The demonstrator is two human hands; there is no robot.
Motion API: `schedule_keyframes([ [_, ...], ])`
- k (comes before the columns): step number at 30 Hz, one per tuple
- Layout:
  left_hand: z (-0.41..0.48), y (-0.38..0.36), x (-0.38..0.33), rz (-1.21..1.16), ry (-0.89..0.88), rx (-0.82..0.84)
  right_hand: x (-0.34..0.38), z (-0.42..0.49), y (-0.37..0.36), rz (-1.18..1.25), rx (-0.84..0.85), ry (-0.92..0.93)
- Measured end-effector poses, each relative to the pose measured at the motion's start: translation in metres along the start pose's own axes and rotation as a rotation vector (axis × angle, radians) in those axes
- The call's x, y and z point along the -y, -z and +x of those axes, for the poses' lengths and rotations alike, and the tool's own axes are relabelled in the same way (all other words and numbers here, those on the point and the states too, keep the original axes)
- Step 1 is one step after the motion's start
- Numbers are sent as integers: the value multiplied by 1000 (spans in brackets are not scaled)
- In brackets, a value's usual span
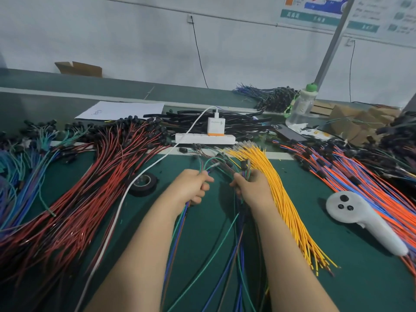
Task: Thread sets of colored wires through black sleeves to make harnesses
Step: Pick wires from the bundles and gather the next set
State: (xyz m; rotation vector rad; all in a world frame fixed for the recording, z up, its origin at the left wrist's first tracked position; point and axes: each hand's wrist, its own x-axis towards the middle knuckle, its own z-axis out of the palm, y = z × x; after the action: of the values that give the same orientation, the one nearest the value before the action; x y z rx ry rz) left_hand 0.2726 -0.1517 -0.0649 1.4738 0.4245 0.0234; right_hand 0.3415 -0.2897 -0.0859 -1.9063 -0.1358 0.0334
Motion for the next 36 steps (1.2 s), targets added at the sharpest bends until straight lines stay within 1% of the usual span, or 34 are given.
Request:
schedule_keyframes([
  [1,-5,3,-6,-32,-26,101,-1,1,1,0,-27,-19],
  [2,-9,6,-12,-128,-62,199,-2,2,1,4,-50,-36],
  [5,-24,19,-36,-500,-136,448,-1,4,4,30,-64,-58],
  [6,-28,21,-42,-574,-143,519,1,3,5,48,-51,-60],
  [7,-30,20,-46,-596,-145,570,3,2,5,87,-36,-60],
  [8,-32,18,-47,-554,-143,584,5,0,6,156,-19,-59],
  [10,-30,9,-44,-295,-136,509,11,-4,9,317,0,-62],
  [11,-29,4,-41,-153,-133,464,14,-6,11,364,2,-64],
  [12,-29,-1,-39,-69,-133,451,16,-7,13,377,4,-64],
  [13,-29,-5,-37,-65,-139,482,17,-8,13,373,7,-65],
  [15,-29,-10,-35,-211,-160,628,18,-9,12,383,23,-83],
  [17,-29,-13,-32,-343,-174,750,18,-9,12,483,71,-115],
  [18,-28,-14,-30,-370,-183,771,19,-9,14,546,106,-132],
  [19,-26,-15,-29,-384,-182,756,19,-9,16,595,132,-146],
  [20,-23,-16,-29,-392,-172,704,18,-8,19,609,138,-155],
  [22,-19,-14,-30,-457,-155,574,15,-5,24,529,96,-158],
  [24,-18,-13,-32,-635,-171,543,12,-3,22,402,62,-149],
  [27,-23,-13,-38,-901,-181,648,8,-3,14,327,31,-146],
  [29,-28,-11,-44,-1091,-155,834,5,-1,12,287,-16,-147],
  [31,-35,-6,-59,-1204,-191,941,3,1,12,90,-61,-106],
  [32,-37,-4,-68,-1197,-225,920,3,1,11,-69,-80,-73],
  [33,-38,-4,-76,-1129,-260,838,3,2,9,-240,-97,-41],
  [34,-36,-6,-83,-990,-296,689,5,3,7,-394,-103,-26],
  [36,-25,-13,-86,-667,-319,396,6,3,2,-590,-64,-21],
])
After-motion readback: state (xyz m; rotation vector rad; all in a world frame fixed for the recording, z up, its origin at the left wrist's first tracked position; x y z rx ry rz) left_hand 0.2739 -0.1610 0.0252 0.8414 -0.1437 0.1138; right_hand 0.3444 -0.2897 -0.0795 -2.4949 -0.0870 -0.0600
